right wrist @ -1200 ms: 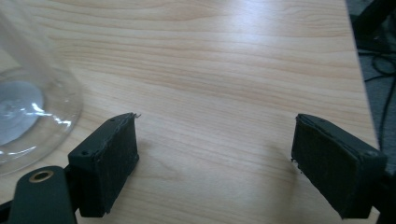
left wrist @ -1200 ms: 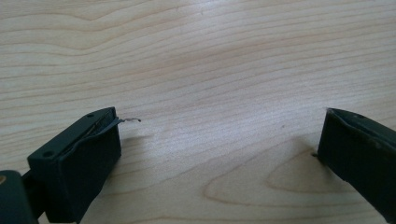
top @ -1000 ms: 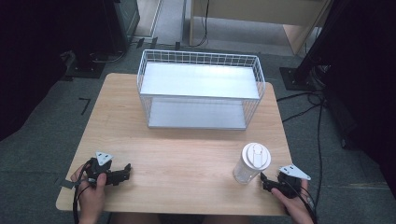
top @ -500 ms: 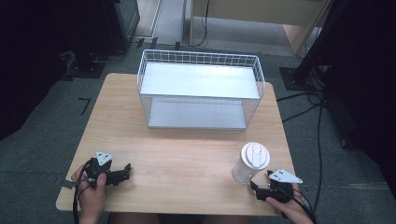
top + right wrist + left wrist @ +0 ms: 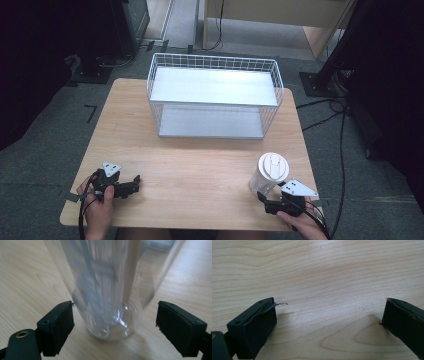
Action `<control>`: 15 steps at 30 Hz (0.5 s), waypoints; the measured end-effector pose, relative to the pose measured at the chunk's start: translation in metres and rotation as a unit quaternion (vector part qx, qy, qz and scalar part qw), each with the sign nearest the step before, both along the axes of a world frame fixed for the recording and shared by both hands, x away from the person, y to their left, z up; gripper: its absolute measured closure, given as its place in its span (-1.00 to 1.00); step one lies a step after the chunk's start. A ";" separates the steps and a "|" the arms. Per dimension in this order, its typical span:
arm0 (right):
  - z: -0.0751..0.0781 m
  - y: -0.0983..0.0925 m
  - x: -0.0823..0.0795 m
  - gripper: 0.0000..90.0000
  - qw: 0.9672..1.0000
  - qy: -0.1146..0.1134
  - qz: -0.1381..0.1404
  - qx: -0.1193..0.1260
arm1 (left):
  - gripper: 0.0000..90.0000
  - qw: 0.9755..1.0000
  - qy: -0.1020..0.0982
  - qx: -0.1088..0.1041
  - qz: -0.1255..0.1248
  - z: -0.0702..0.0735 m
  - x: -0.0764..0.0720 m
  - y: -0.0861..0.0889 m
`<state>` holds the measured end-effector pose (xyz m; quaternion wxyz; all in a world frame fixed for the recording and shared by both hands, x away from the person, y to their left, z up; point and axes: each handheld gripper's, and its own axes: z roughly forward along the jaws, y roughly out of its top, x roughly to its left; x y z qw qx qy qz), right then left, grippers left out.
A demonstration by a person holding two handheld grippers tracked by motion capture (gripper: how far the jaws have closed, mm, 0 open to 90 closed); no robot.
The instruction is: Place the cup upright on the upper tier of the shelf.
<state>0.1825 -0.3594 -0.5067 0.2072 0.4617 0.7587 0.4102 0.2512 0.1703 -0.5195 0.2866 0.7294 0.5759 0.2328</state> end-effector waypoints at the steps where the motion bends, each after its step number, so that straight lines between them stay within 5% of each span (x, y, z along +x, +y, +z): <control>1: 0.005 0.002 0.001 -0.67 1.000 -0.011 -0.009 0.018 | -1.00 1.000 0.000 0.000 0.000 0.000 0.000 0.000; 8: 0.022 0.011 0.001 -0.67 0.996 -0.043 -0.042 0.067 | -1.00 1.000 0.000 0.000 0.000 0.000 0.000 0.000; 15: 0.029 0.024 0.004 -0.67 0.993 -0.065 -0.071 0.065 | -1.00 1.000 0.000 0.000 0.000 0.000 0.000 0.000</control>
